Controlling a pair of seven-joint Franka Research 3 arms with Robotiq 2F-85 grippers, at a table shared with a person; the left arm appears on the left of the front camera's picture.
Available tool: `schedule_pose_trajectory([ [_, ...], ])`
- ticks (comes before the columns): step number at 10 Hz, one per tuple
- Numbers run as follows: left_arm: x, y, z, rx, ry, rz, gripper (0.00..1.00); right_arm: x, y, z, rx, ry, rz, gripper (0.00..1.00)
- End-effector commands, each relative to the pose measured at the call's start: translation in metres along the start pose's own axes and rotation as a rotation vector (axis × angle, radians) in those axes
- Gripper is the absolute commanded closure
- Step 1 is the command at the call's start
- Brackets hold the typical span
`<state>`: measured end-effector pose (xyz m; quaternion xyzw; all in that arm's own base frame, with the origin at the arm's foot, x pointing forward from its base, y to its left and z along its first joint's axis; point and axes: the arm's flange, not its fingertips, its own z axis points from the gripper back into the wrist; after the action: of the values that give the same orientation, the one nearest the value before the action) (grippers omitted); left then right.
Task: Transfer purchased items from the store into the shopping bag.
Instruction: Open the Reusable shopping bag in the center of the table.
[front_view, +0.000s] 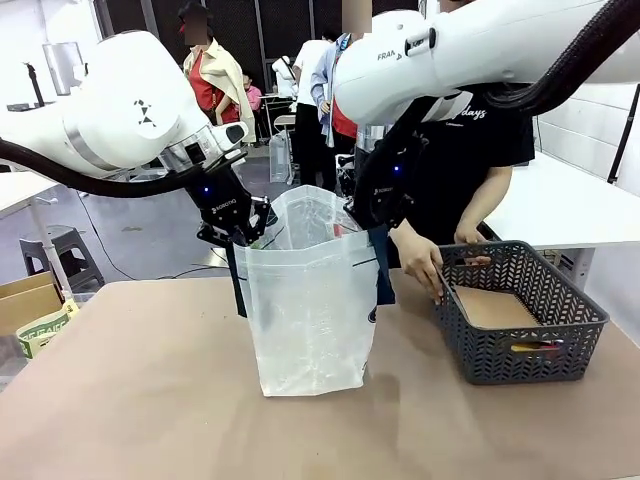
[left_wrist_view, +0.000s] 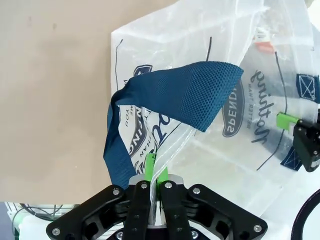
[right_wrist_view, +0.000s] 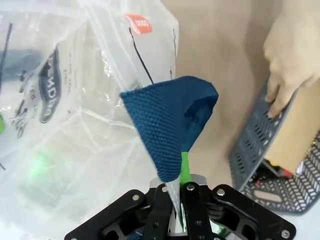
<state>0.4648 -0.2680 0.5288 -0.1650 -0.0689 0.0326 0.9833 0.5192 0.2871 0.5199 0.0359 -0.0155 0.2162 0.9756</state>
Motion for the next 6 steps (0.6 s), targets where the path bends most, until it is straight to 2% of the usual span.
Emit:
schedule_pose_trajectory([
  [1,-0.005,0.012,-0.001,0.027,0.005,0.02,1.0,-0.012,-0.011,-0.006,0.012,-0.048,0.027,1.0],
  [3,0.0,0.019,-0.002,0.012,-0.001,0.027,1.0,-0.011,-0.016,-0.004,0.079,-0.057,0.02,1.0],
  [6,0.002,0.022,-0.001,-0.07,0.007,-0.112,1.0,-0.011,-0.015,-0.003,0.107,-0.07,0.033,1.0],
])
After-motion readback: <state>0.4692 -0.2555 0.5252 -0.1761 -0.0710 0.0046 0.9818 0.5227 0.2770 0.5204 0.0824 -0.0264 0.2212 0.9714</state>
